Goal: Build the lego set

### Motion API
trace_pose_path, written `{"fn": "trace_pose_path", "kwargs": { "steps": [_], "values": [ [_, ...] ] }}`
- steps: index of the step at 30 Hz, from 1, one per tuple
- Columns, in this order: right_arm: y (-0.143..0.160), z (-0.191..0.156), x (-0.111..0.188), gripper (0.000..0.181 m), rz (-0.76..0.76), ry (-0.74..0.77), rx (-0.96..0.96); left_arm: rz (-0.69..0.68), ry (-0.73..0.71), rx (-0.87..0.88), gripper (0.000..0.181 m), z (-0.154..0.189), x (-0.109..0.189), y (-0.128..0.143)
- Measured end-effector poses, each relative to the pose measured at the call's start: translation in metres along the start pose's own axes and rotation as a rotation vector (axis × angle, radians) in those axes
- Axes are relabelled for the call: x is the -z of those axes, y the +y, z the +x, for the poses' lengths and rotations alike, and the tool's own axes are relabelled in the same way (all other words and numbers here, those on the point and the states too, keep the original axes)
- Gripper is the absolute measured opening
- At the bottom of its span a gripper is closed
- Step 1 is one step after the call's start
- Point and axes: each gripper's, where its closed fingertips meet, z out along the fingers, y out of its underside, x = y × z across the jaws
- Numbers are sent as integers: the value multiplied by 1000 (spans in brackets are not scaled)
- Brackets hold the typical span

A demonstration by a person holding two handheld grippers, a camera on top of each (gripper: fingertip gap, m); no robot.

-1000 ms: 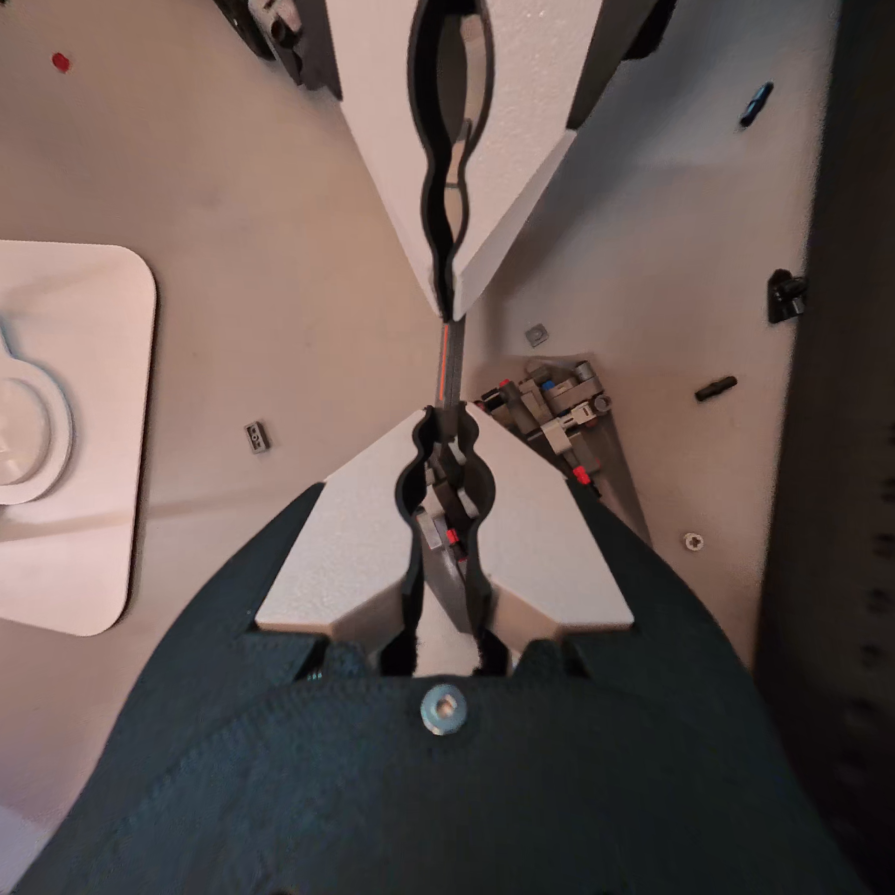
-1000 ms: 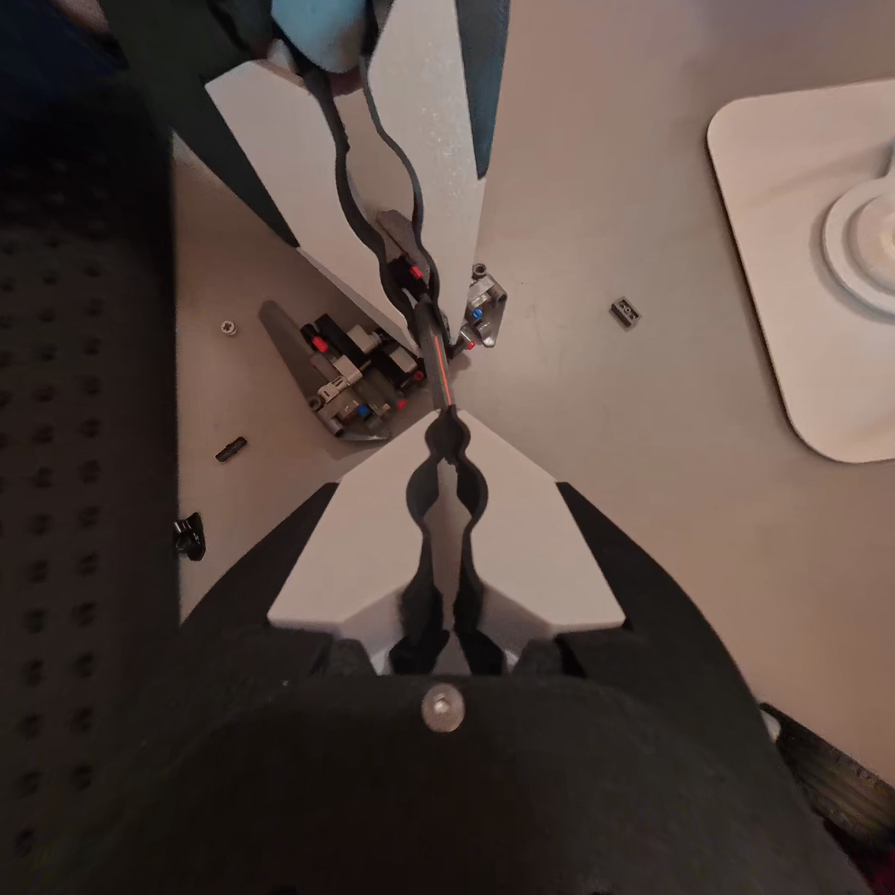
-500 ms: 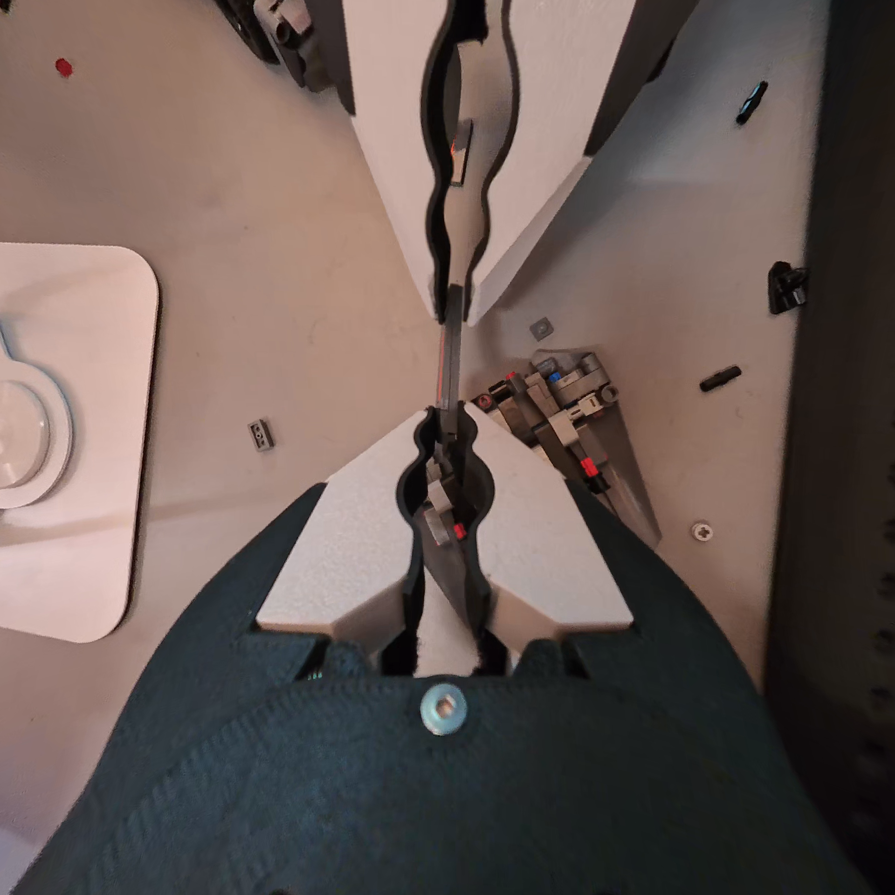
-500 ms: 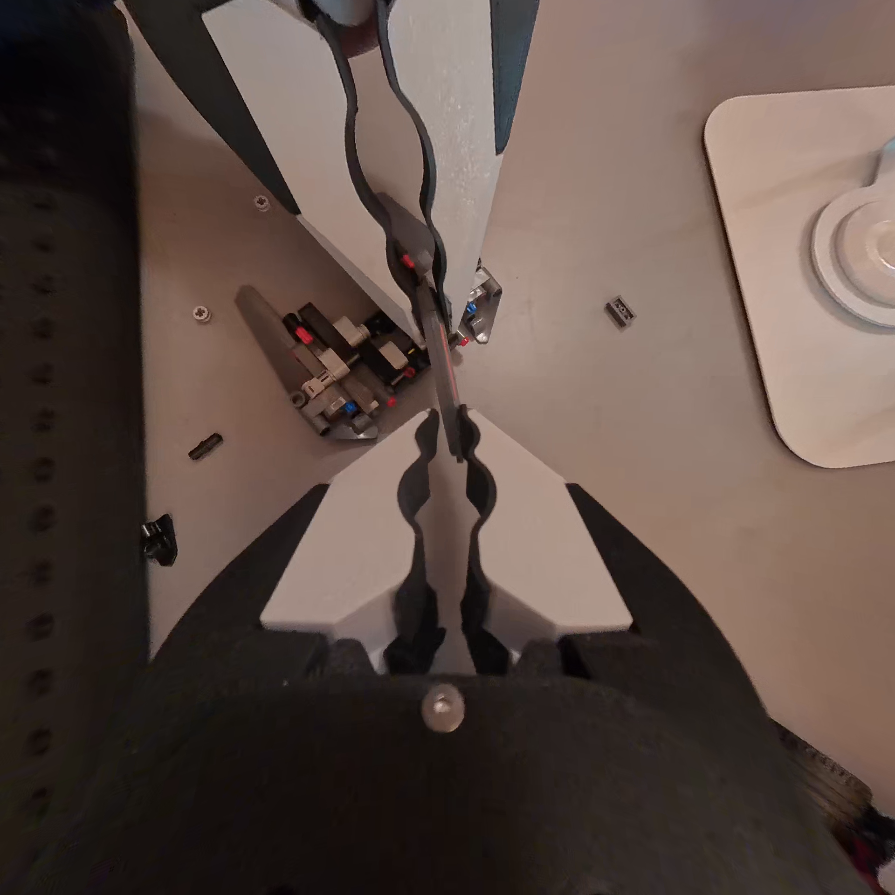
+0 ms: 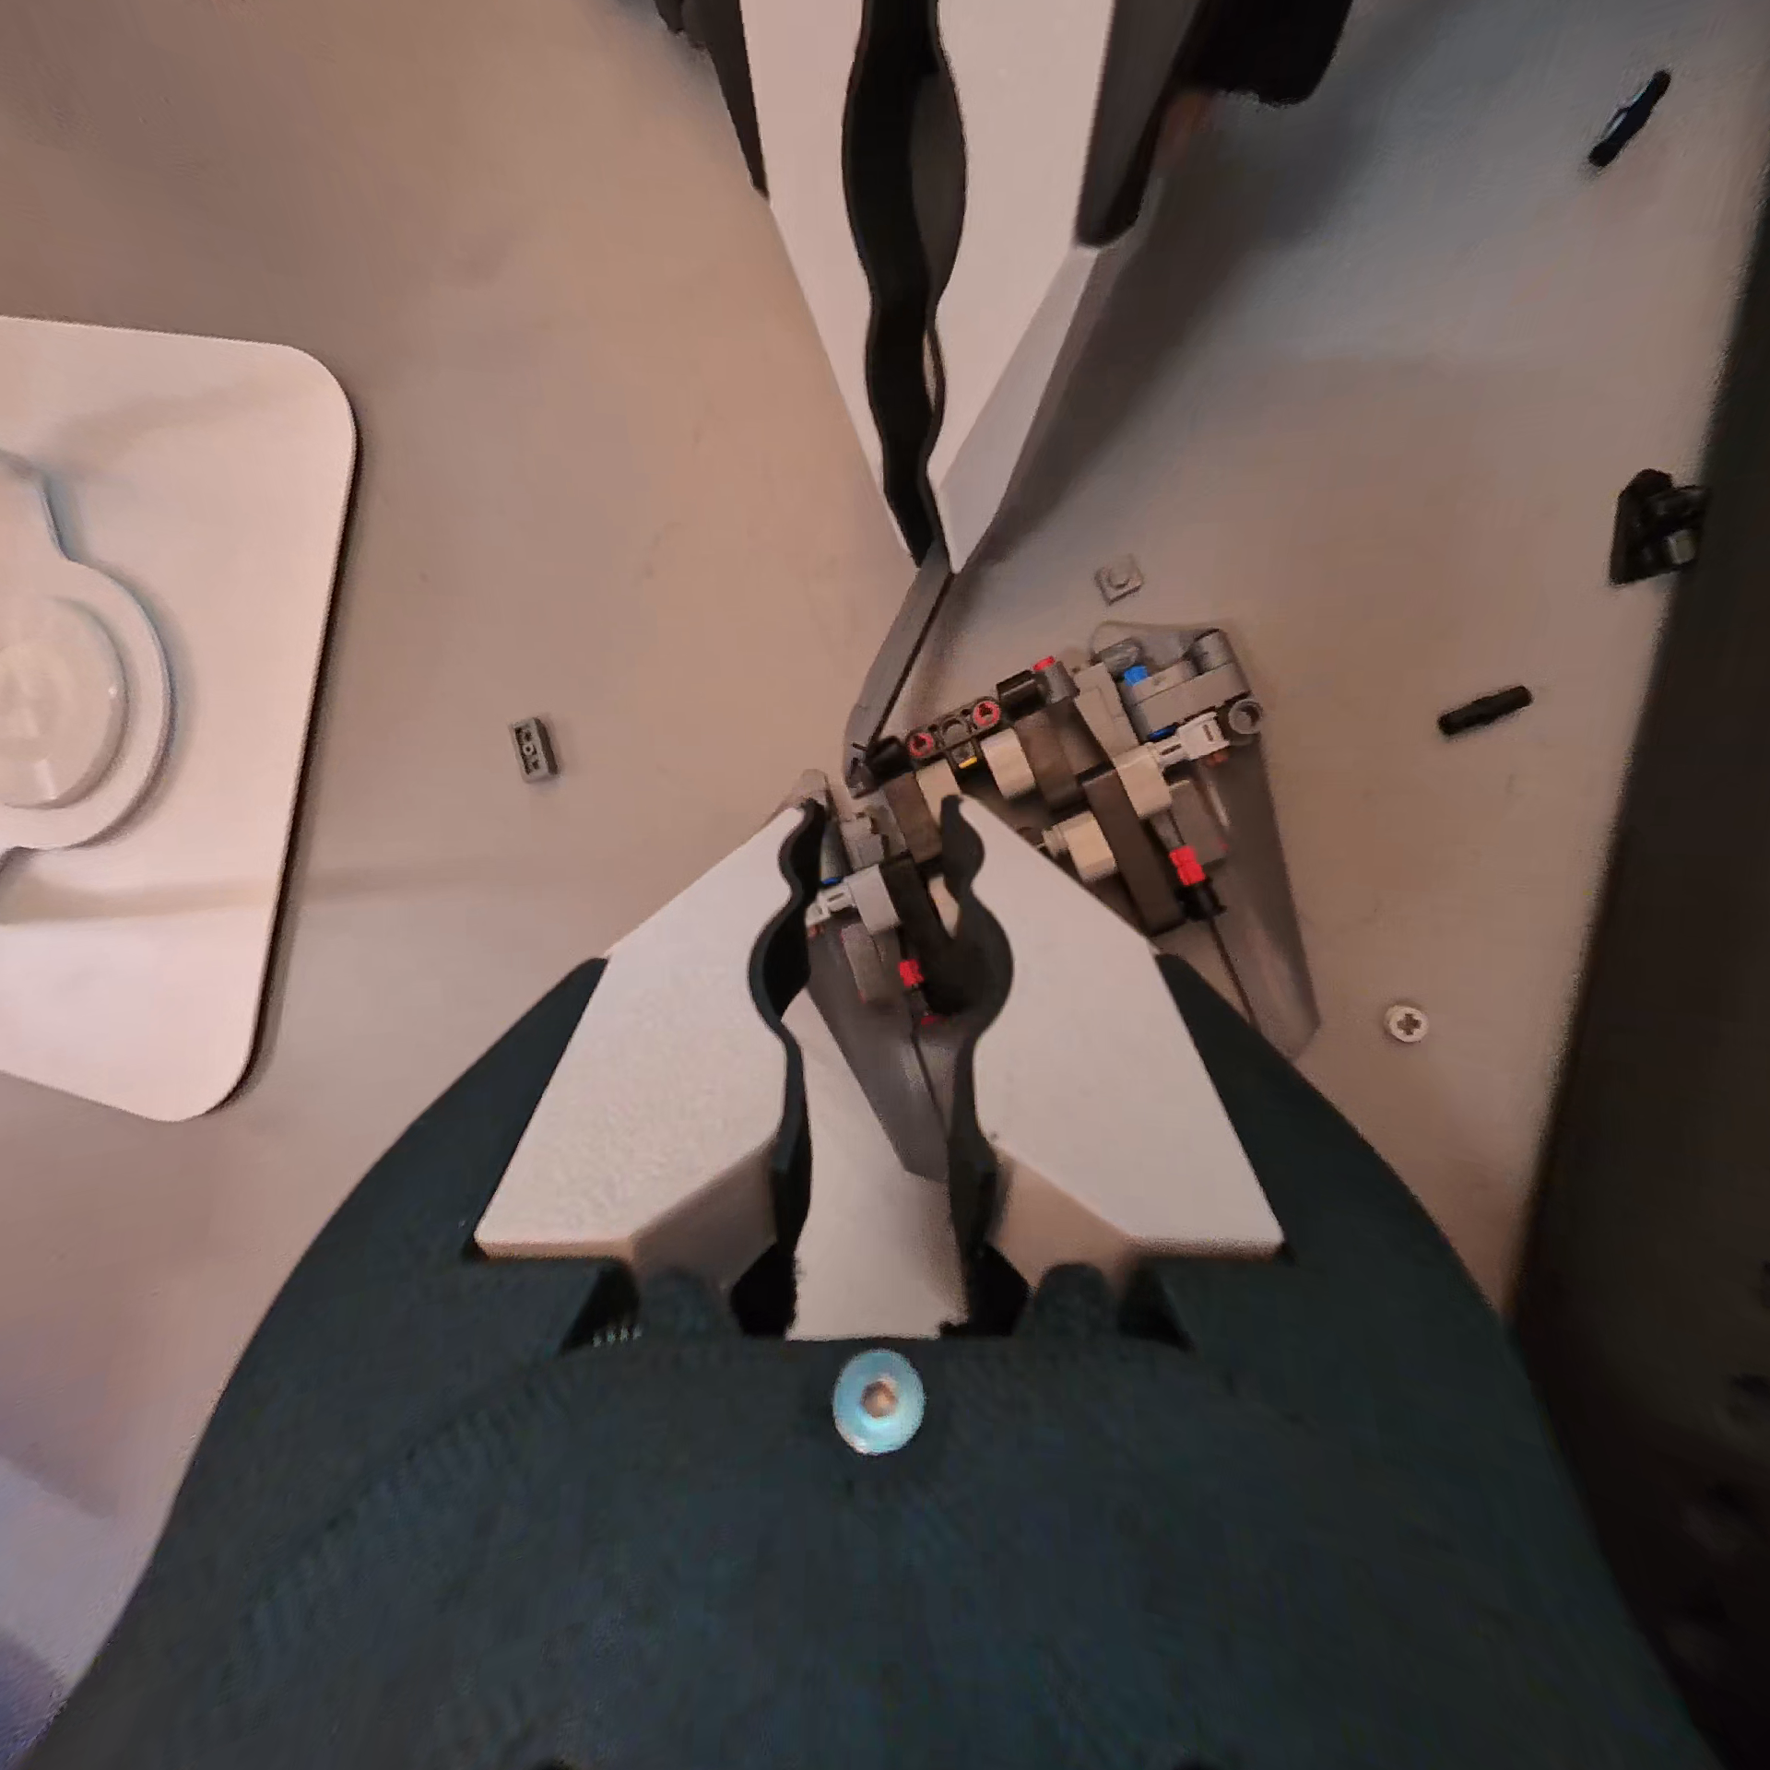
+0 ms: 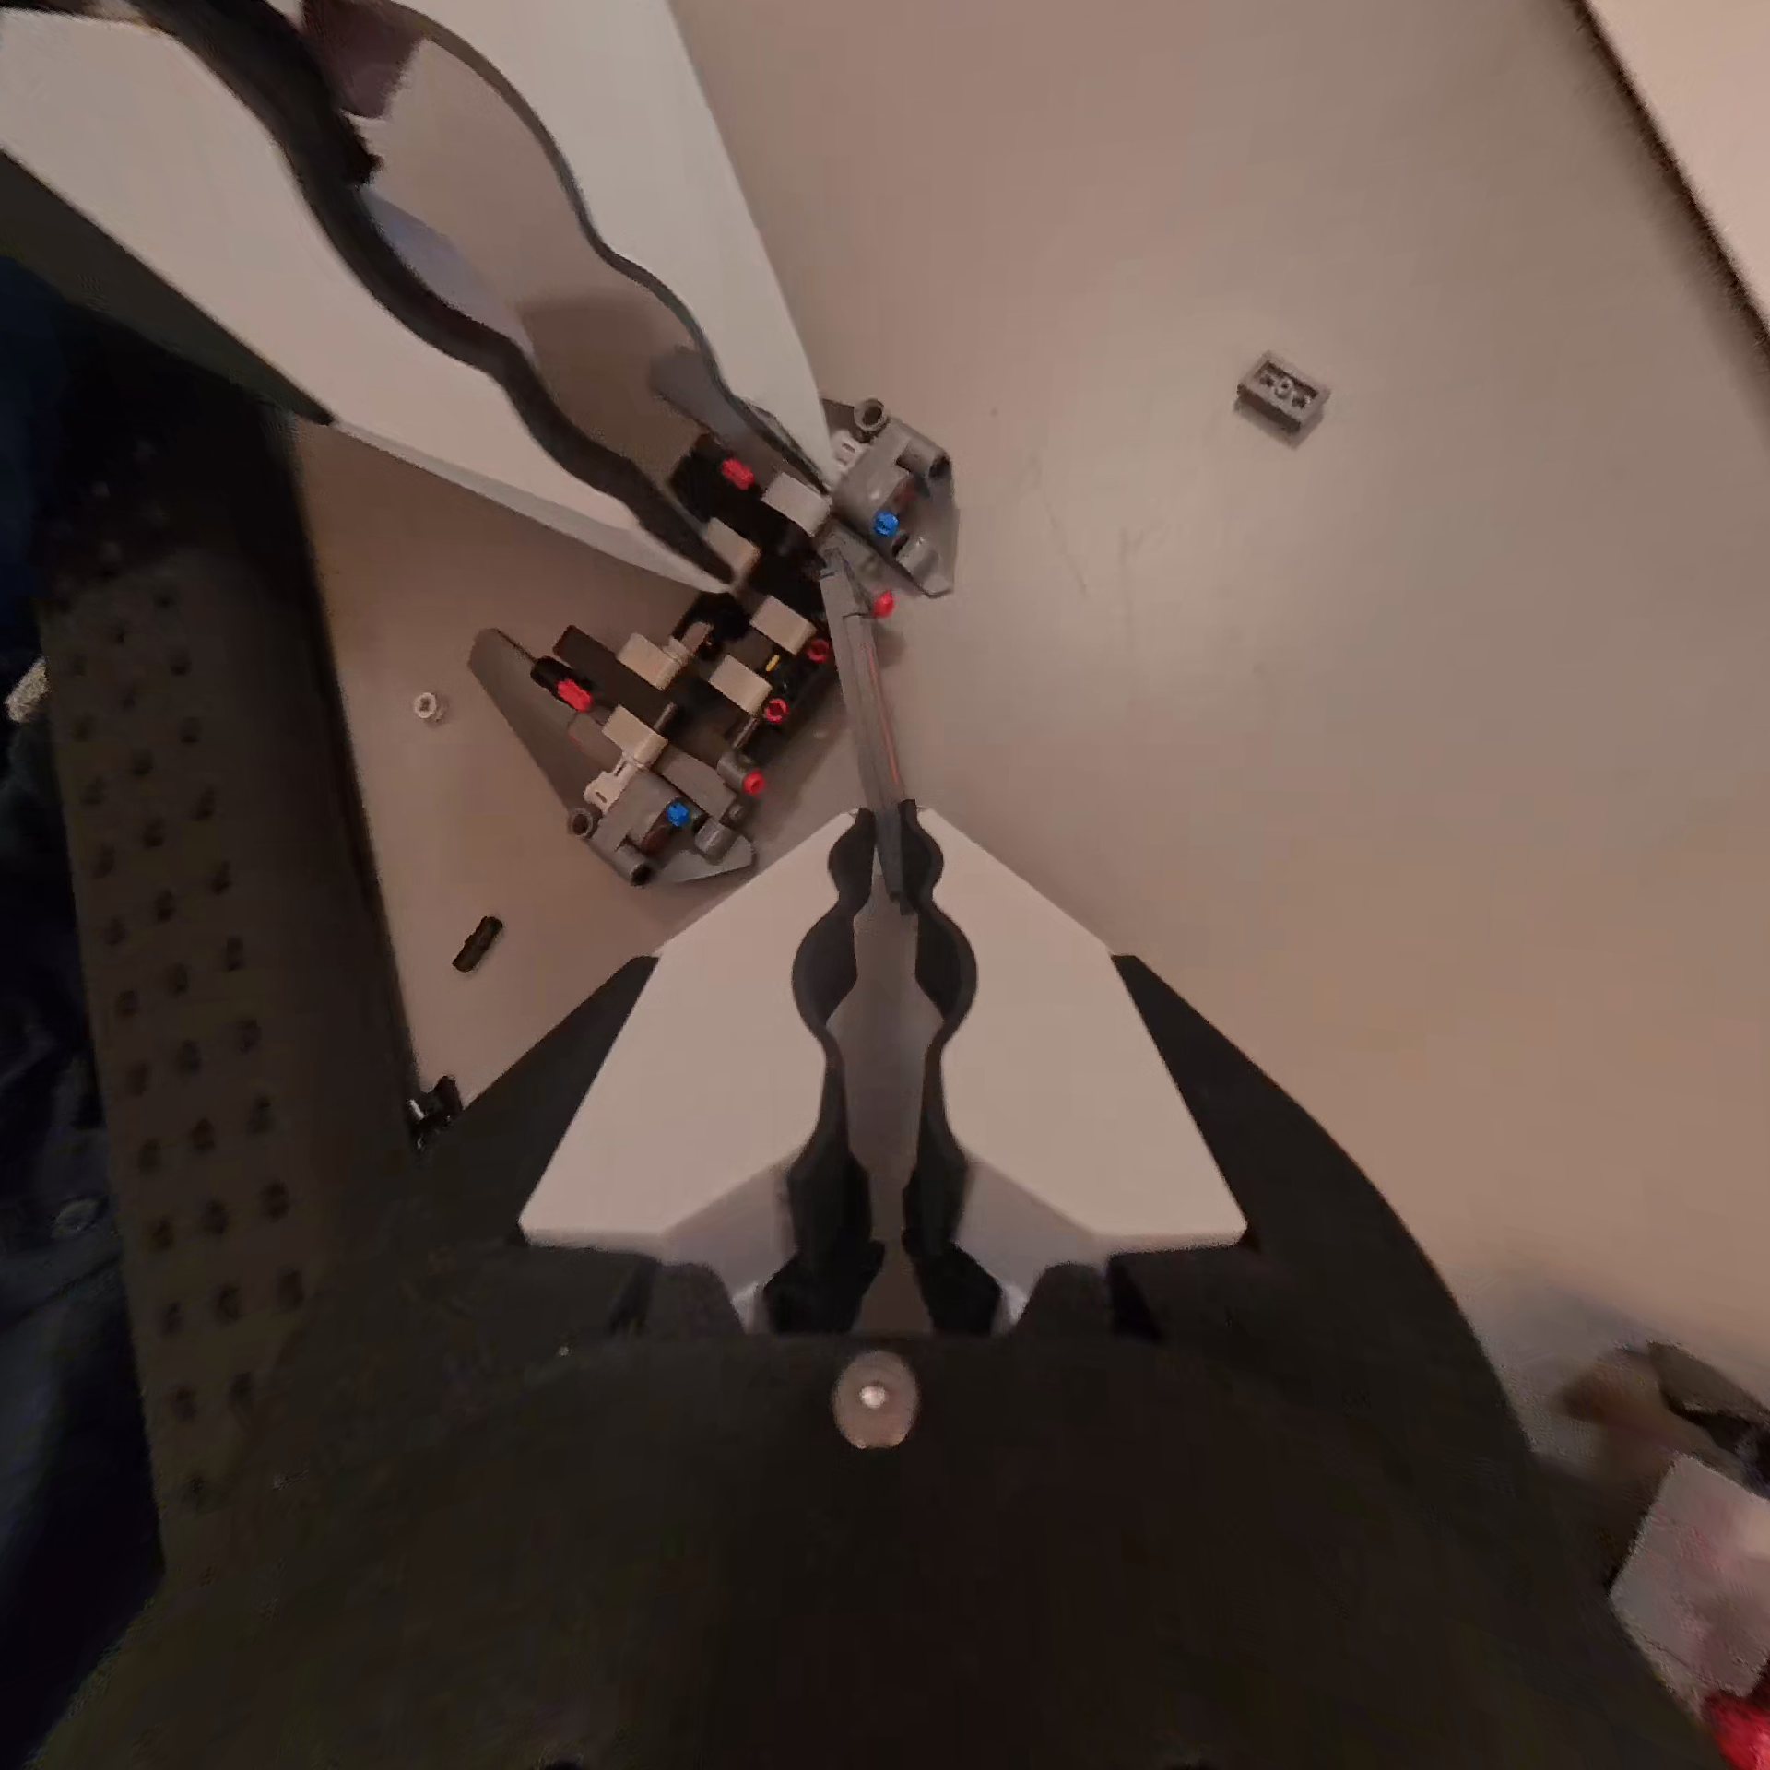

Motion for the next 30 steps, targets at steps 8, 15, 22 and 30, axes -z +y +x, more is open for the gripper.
{"fn": "trace_pose_path", "kwargs": {
  "steps": [8, 15, 22, 30],
  "values": [
    [2, 10, -5, 3, -11, 9, -92, -38, 60, 34, 42, 17, -10, 6],
    [0, 7, -9, 3, -21, -10, -94, -17, 98, 65, 44, 23, -13, 4],
    [-4, 5, -12, 3, -6, -36, -116, -21, 102, 74, 43, 24, -11, 5],
    [-11, 2, -9, 0, 44, -86, -149, -25, 84, 75, 40, 24, -7, 6]
  ]
}}
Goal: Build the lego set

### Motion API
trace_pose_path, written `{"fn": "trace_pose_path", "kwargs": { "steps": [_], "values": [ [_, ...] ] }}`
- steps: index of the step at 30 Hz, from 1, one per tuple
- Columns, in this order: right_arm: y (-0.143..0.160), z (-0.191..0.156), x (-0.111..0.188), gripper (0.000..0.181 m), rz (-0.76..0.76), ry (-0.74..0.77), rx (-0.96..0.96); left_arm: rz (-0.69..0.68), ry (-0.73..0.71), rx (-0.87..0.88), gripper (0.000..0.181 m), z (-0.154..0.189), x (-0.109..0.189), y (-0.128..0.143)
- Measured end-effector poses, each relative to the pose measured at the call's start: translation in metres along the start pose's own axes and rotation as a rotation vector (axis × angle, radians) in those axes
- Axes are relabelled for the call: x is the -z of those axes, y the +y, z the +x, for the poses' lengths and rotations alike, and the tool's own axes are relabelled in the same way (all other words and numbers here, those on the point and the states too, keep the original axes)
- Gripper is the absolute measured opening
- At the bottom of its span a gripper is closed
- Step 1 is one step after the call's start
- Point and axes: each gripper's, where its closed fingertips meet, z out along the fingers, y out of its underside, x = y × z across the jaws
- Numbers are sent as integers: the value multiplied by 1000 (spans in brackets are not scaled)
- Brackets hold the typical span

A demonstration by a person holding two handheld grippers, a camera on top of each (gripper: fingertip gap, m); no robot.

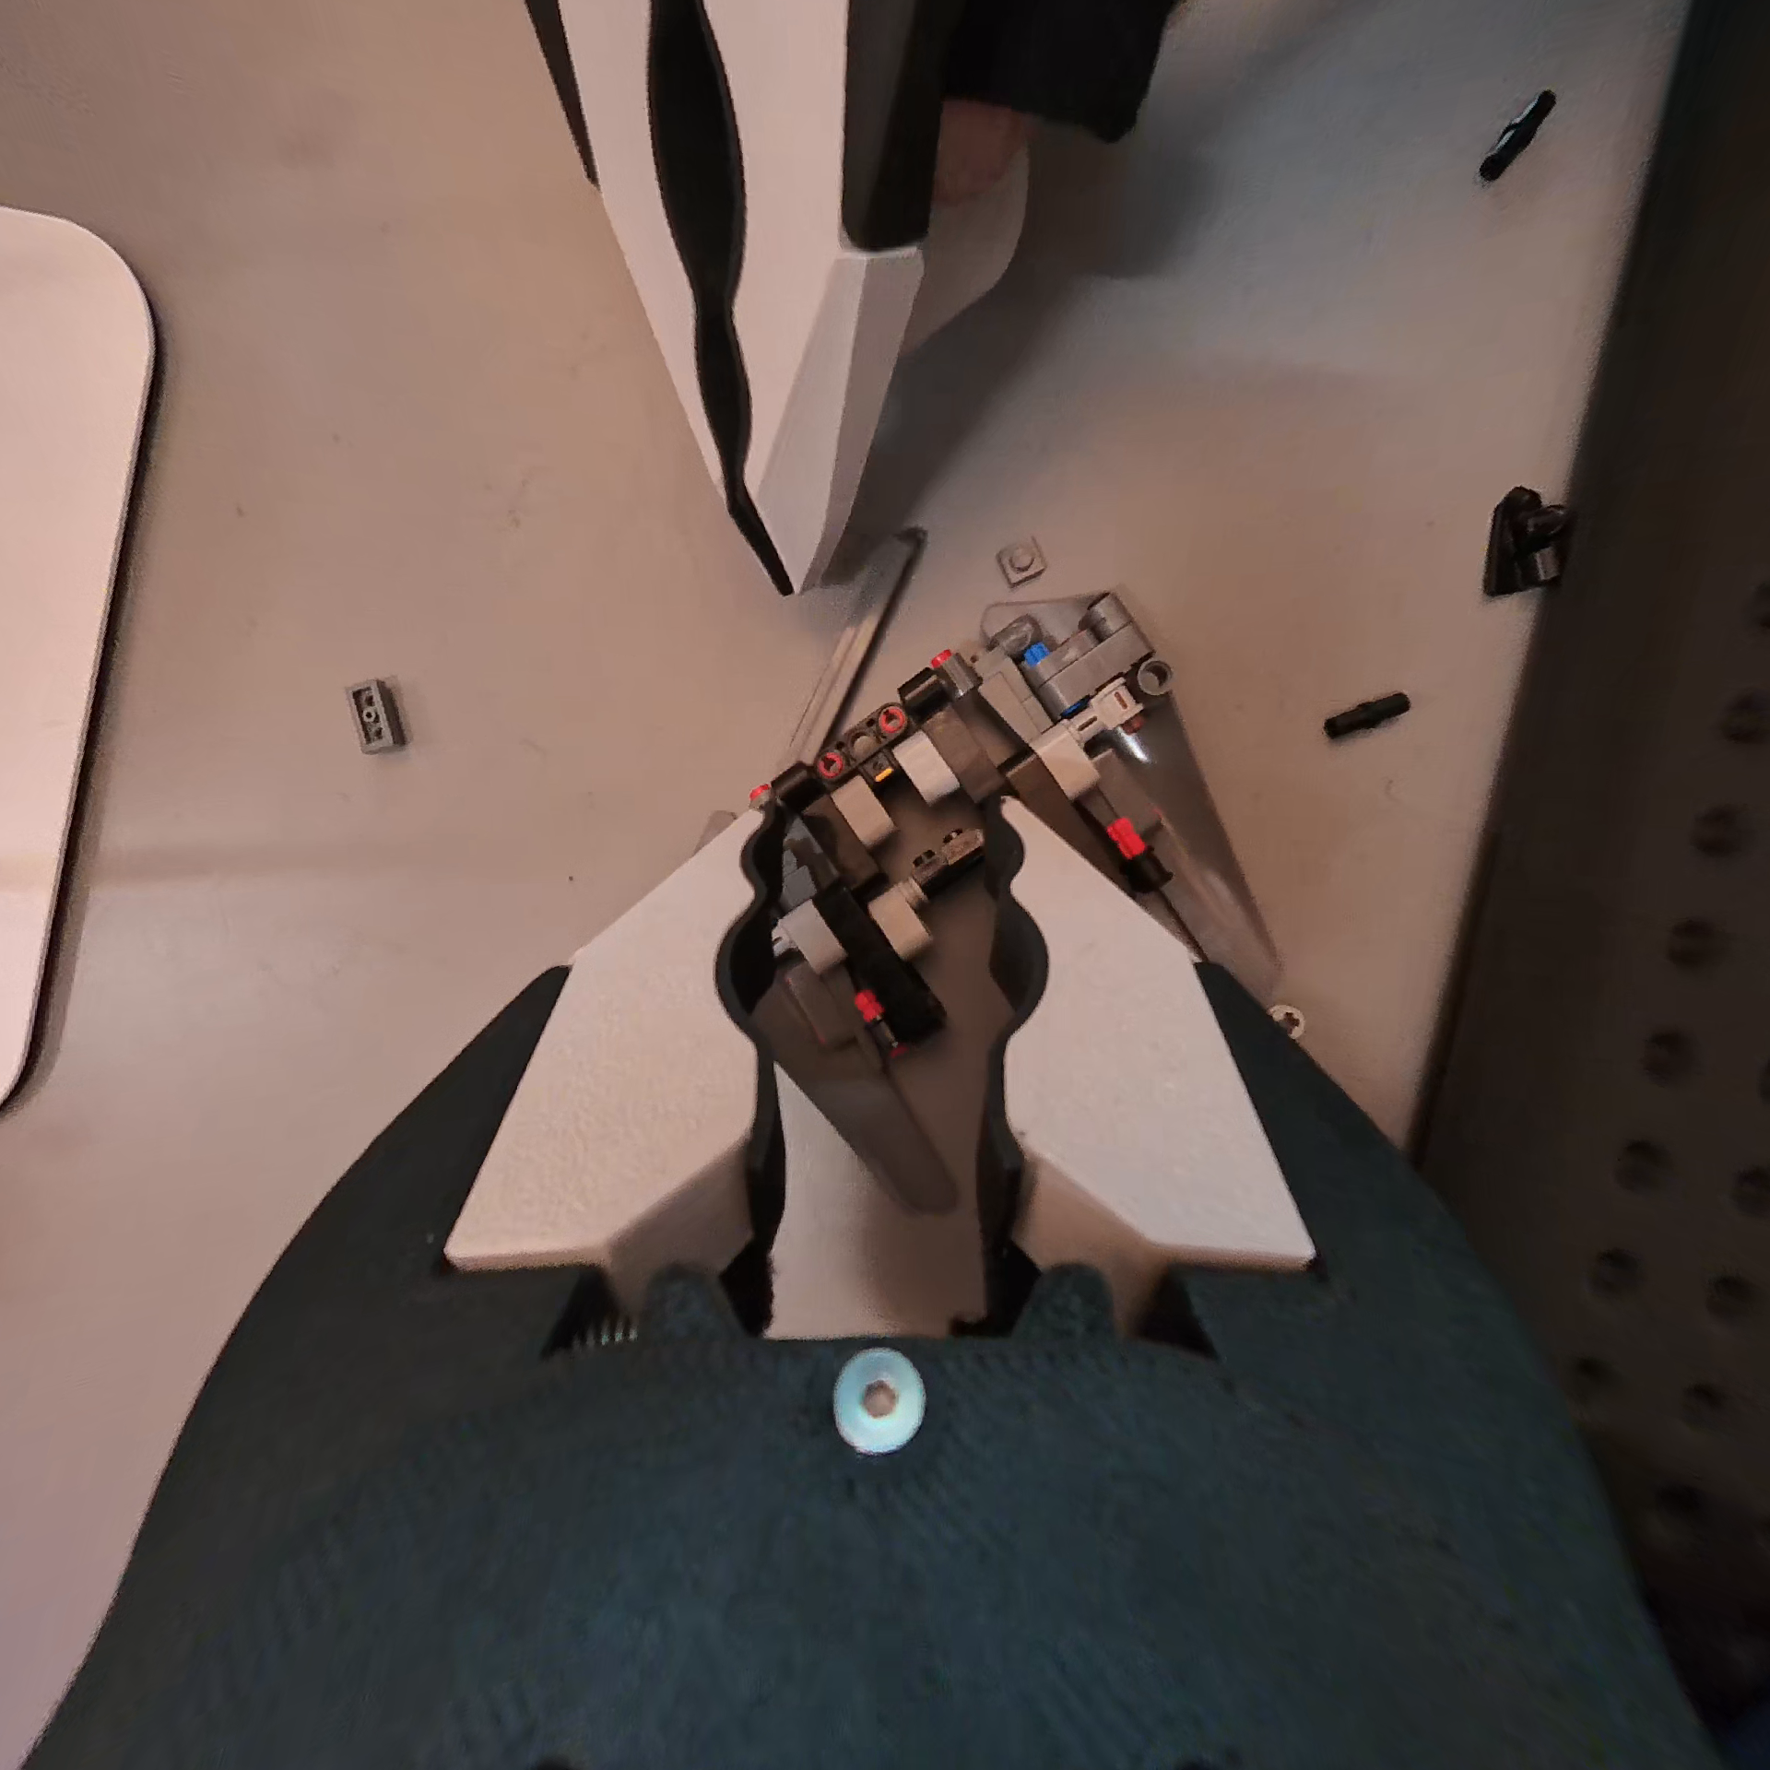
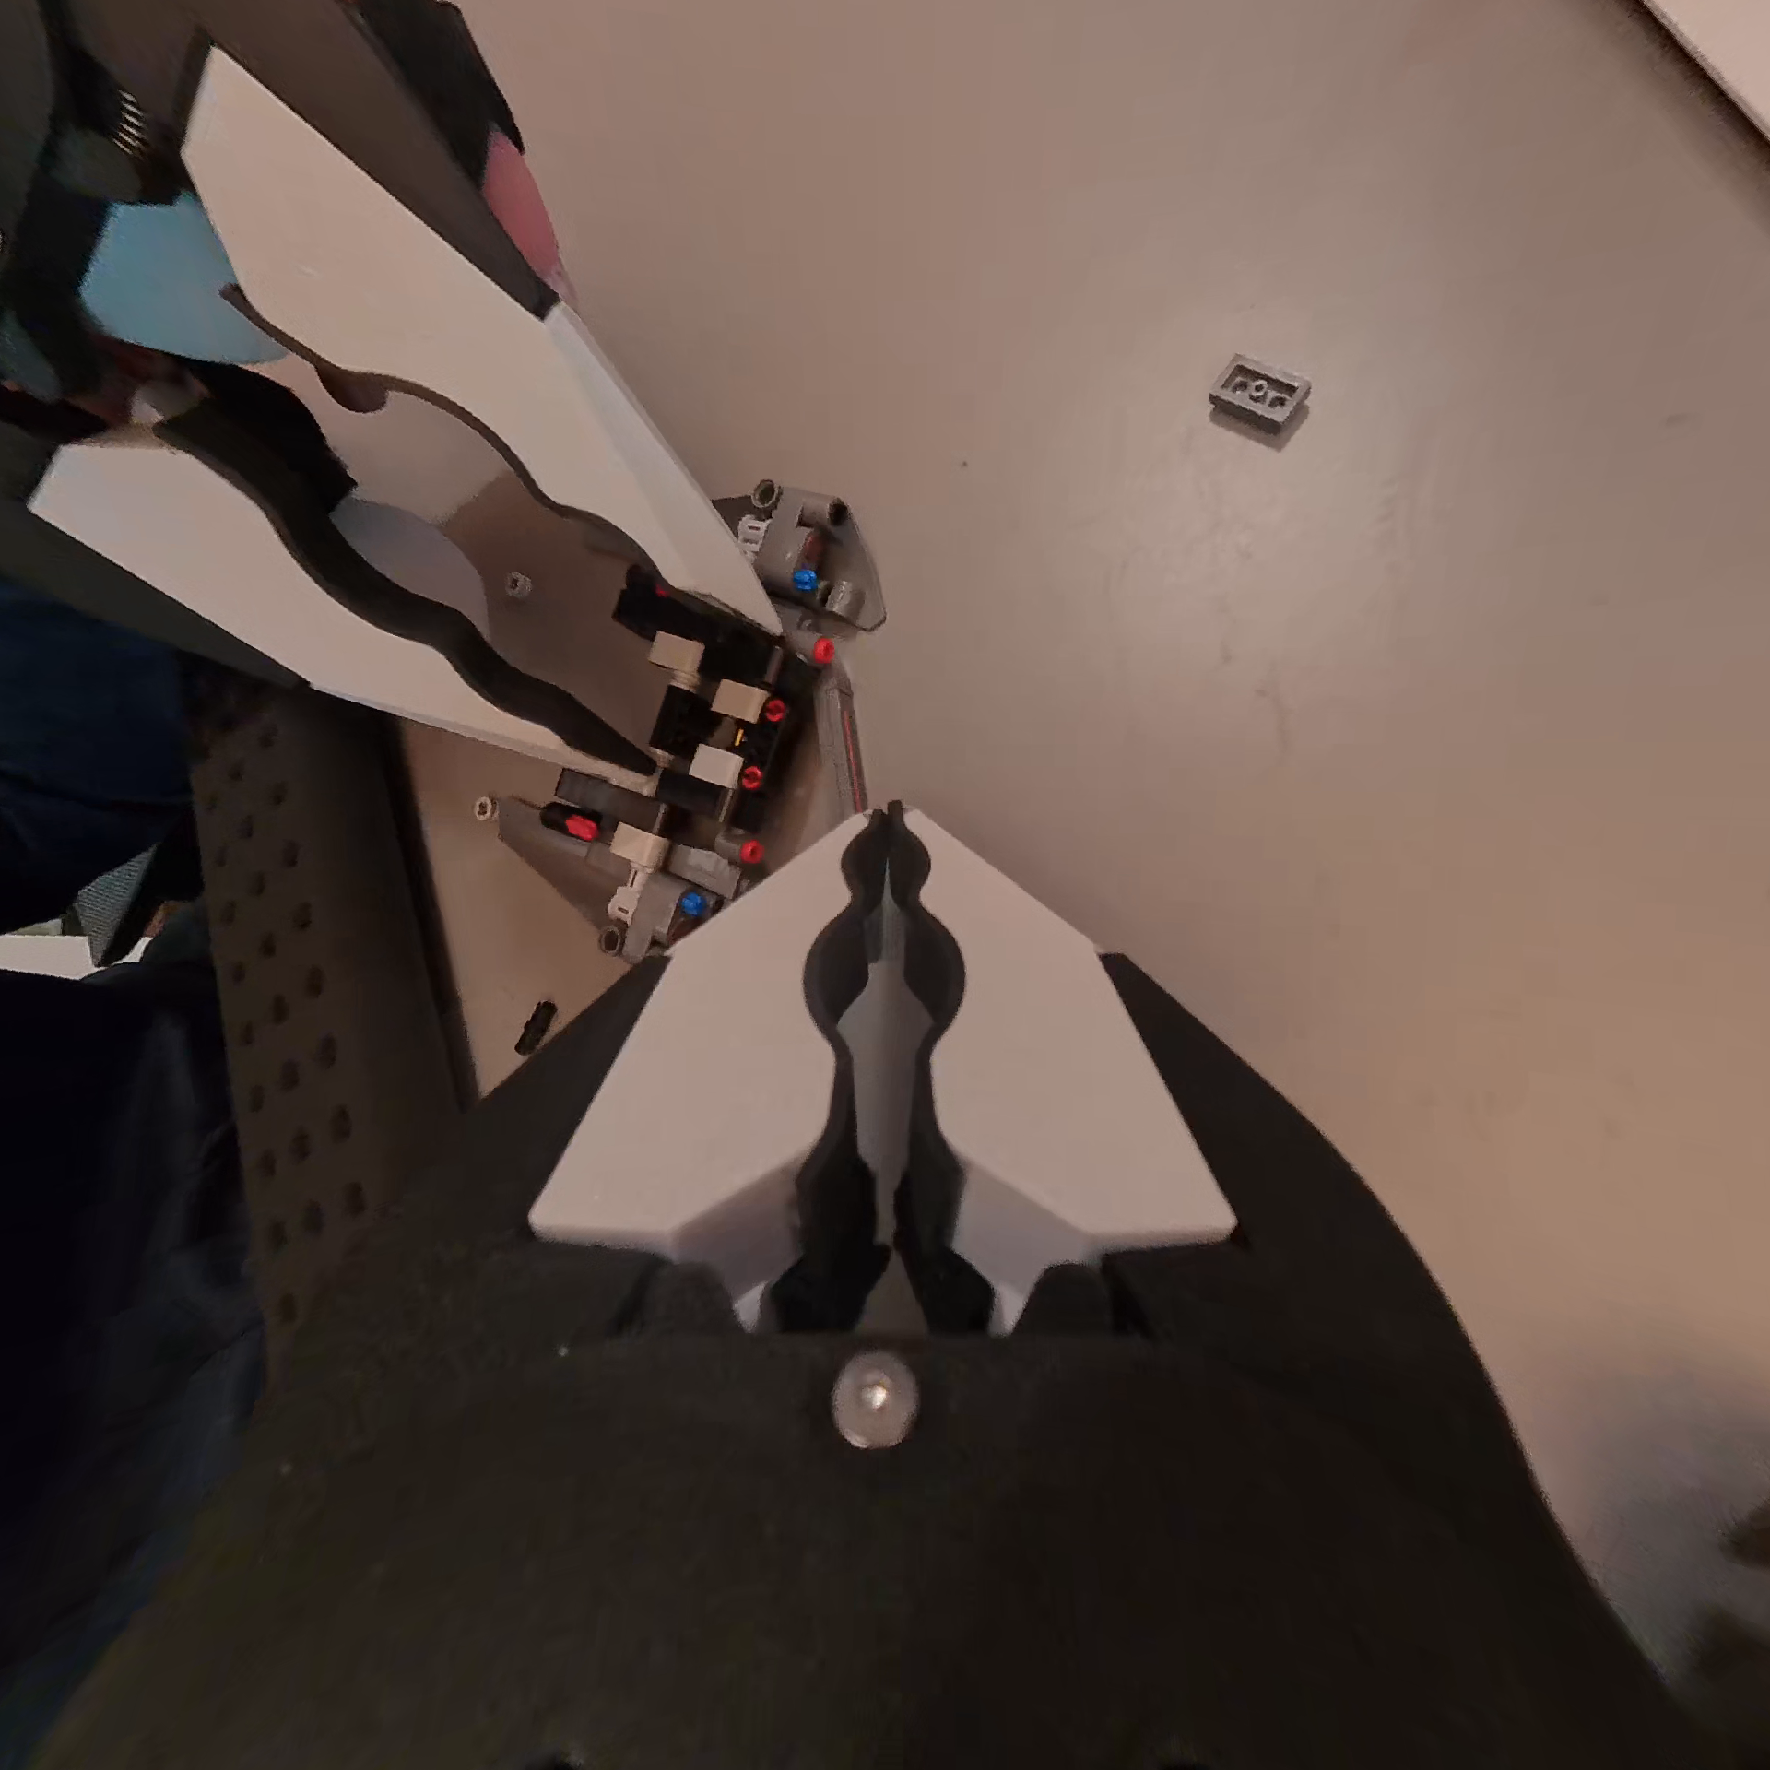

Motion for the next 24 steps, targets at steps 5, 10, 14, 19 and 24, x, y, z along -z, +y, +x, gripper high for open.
{"fn": "trace_pose_path", "kwargs": {
  "steps": [5, 10, 14, 19, 24],
  "values": [
    [7, -5, -4, 0, -55, 3, 53, 20, 22, 9, 40, 3, 4, 0],
    [10, -10, -10, 18, -105, 59, 155, 6, 44, 4, 40, 10, 3, 2],
    [11, -7, -13, 13, -131, 113, 200, 6, 61, 0, 39, 14, 1, 2],
    [10, -10, -15, 5, -108, 52, 150, 7, 58, 9, 40, 13, 1, 4],
    [5, -8, -13, 4, -65, 34, 102, 14, 56, 11, 41, 14, 1, 3]
  ]
}}
